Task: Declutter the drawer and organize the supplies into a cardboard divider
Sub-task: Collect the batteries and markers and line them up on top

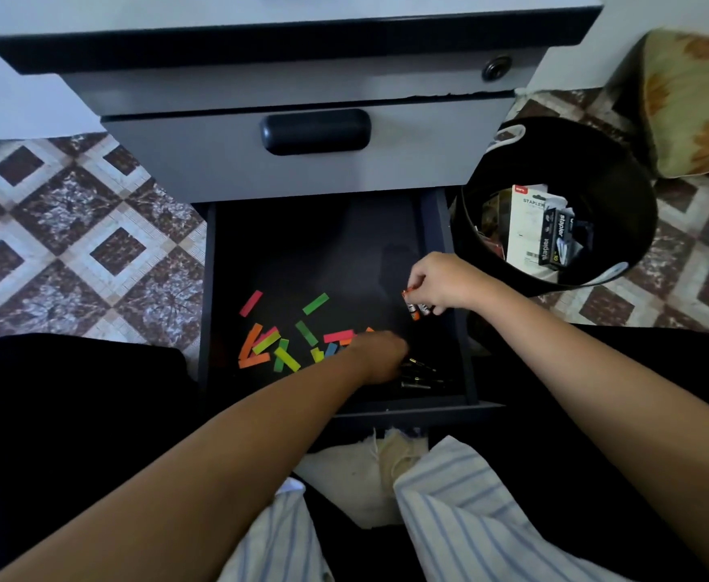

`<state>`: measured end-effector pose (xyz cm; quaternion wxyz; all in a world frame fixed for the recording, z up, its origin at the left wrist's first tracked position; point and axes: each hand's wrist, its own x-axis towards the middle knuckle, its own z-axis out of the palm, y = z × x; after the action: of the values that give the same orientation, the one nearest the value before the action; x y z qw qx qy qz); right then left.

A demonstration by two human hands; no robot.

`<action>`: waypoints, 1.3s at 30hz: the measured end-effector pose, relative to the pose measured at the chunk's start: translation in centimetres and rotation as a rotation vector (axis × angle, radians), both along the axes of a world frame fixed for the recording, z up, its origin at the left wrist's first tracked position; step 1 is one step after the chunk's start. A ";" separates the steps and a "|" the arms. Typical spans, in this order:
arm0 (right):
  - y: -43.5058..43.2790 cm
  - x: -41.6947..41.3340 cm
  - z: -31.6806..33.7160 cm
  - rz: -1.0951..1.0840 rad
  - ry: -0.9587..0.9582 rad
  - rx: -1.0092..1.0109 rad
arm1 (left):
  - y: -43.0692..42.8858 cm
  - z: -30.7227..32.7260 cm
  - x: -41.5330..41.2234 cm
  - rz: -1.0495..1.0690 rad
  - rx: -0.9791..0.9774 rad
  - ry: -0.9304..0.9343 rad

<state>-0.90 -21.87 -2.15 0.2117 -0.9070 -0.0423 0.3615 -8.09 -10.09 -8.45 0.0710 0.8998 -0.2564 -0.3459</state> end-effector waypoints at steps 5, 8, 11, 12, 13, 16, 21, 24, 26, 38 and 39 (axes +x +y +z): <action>-0.4 -0.3 -0.4 -0.105 0.030 0.158 | -0.3 0.1 0.4 -0.024 0.050 0.022; -0.4 -0.3 0.2 -0.143 0.025 0.240 | 0.1 -0.1 0.3 0.002 0.068 0.046; -0.3 -0.2 1.5 -0.182 0.011 0.322 | 0.8 0.4 0.5 0.111 -0.011 0.081; -0.2 -0.2 2.2 -0.197 -0.003 0.352 | 1.2 0.9 0.8 0.174 -0.068 0.098; -0.1 -0.1 3.1 -0.215 -0.016 0.386 | 1.7 1.7 1.2 0.231 -0.130 0.104; 0.2 0.1 6.4 -0.245 -0.041 0.503 | 4.0 4.7 2.6 0.368 -0.276 0.100; 1.8 1.0 12.8 -0.225 -0.145 0.637 | 8.8 12.7 4.5 0.733 -0.555 0.063; 3.4 1.9 16.7 -0.223 -0.256 0.707 | 11.5 18.0 5.5 0.845 -0.692 -0.029; 4.7 2.6 19.2 -0.215 -0.322 0.736 | 12.9 21.4 6.0 0.886 -0.771 -0.099; 13.4 9.6 26.0 -0.110 -0.585 0.342 | 15.2 29.5 12.5 1.081 -0.688 -0.411; 13.9 9.9 26.1 -0.096 -0.594 0.294 | 15.3 29.5 12.9 1.090 -0.664 -0.421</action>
<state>9.01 -8.00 23.92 0.3354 -0.9335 -0.1108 0.0609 4.84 5.22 21.05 0.4571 0.8791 0.1335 0.0196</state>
